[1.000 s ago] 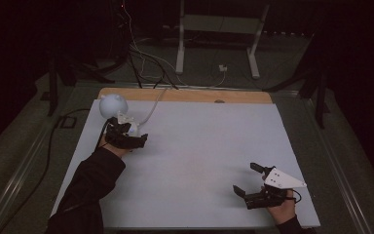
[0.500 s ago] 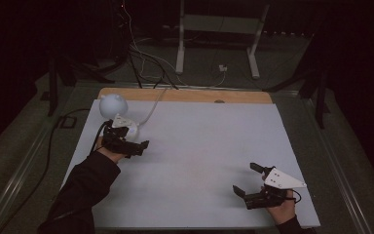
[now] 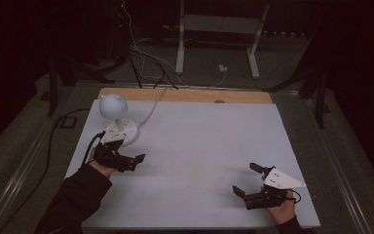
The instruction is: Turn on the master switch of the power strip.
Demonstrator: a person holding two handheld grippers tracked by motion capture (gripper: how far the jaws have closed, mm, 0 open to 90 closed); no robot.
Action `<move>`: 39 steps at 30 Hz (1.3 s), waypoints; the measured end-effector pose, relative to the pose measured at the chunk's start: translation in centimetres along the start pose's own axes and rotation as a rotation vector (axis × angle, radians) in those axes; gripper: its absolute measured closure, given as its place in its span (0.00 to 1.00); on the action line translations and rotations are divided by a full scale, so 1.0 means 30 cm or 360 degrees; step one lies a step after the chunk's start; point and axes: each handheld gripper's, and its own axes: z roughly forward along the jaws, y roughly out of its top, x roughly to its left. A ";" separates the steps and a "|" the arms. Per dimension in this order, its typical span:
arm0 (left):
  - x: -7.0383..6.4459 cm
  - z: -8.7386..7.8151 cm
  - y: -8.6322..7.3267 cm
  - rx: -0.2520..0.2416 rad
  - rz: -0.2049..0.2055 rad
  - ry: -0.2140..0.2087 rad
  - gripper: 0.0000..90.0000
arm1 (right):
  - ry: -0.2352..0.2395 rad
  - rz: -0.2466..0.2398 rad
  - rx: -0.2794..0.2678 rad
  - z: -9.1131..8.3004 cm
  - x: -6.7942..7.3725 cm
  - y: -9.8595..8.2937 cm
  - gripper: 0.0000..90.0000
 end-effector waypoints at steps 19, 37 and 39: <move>-0.080 -0.020 -0.167 0.0002 0.0078 -0.0094 0.00 | -0.0002 -0.0008 0.0003 0.000 0.003 0.001 0.00; -0.110 -0.038 -0.303 0.0072 0.0135 -0.0072 0.00 | 0.0001 -0.0008 0.0010 -0.001 0.004 -0.001 0.00; -0.107 -0.041 -0.320 0.0070 0.0137 -0.0061 0.00 | 0.0002 -0.0007 0.0012 -0.001 0.005 -0.001 0.00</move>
